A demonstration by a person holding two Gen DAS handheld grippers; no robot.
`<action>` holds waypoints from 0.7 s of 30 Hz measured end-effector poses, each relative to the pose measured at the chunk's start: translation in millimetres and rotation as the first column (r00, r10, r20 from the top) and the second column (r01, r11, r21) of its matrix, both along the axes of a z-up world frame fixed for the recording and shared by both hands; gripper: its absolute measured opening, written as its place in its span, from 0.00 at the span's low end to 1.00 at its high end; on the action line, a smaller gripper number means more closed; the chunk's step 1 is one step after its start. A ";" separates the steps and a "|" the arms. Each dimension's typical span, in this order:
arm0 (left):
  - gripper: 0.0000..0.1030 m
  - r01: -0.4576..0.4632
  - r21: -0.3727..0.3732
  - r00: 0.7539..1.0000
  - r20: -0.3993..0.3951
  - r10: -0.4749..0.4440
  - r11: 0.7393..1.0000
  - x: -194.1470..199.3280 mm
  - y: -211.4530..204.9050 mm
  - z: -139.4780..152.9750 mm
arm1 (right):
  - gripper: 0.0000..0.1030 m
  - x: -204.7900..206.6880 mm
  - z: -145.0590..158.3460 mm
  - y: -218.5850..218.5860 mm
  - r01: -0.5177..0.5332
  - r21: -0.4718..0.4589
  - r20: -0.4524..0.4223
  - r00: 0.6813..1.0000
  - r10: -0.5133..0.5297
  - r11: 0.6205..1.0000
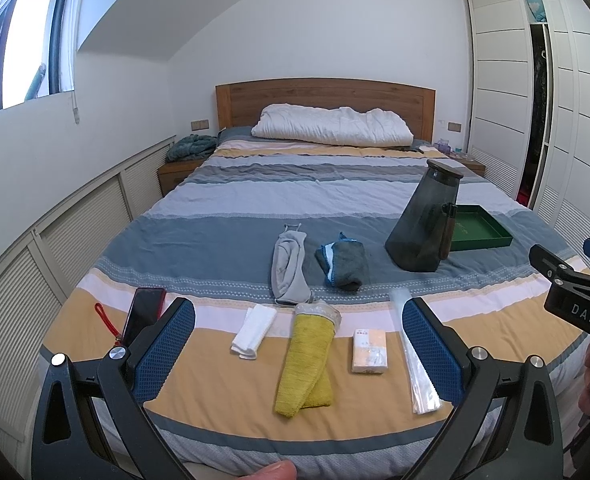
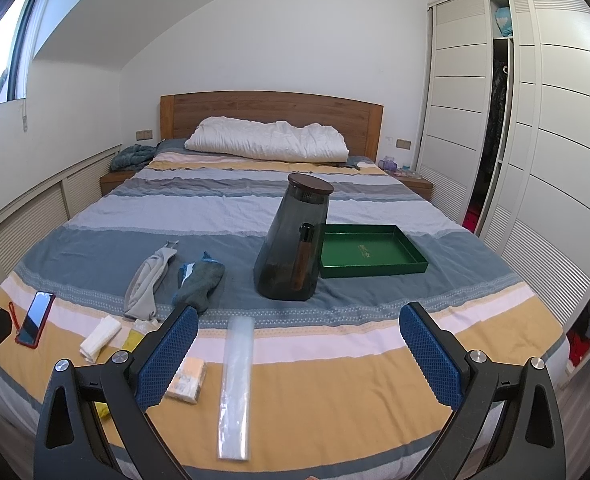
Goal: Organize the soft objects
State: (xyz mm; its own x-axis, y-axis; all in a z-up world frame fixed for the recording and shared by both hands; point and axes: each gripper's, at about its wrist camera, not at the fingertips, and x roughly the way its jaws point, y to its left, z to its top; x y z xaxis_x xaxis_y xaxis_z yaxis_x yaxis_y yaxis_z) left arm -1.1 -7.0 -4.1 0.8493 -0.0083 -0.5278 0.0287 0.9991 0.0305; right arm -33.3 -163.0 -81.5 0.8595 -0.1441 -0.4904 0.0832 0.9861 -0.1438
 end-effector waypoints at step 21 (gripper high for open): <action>0.99 0.002 -0.001 1.000 -0.002 -0.002 1.000 -1.0 2.1 2.0 | 1.00 1.3 -1.8 0.3 0.003 0.000 0.002 1.000 -0.003 1.000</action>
State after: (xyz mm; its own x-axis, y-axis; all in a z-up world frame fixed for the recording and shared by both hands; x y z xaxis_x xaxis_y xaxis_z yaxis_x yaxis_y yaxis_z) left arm -2.1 -5.0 -2.1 0.8482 -0.0100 -0.5296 0.0303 0.9991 0.0298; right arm -31.9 -162.7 -83.4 0.8599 -0.1467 -0.4889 0.0867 0.9859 -0.1434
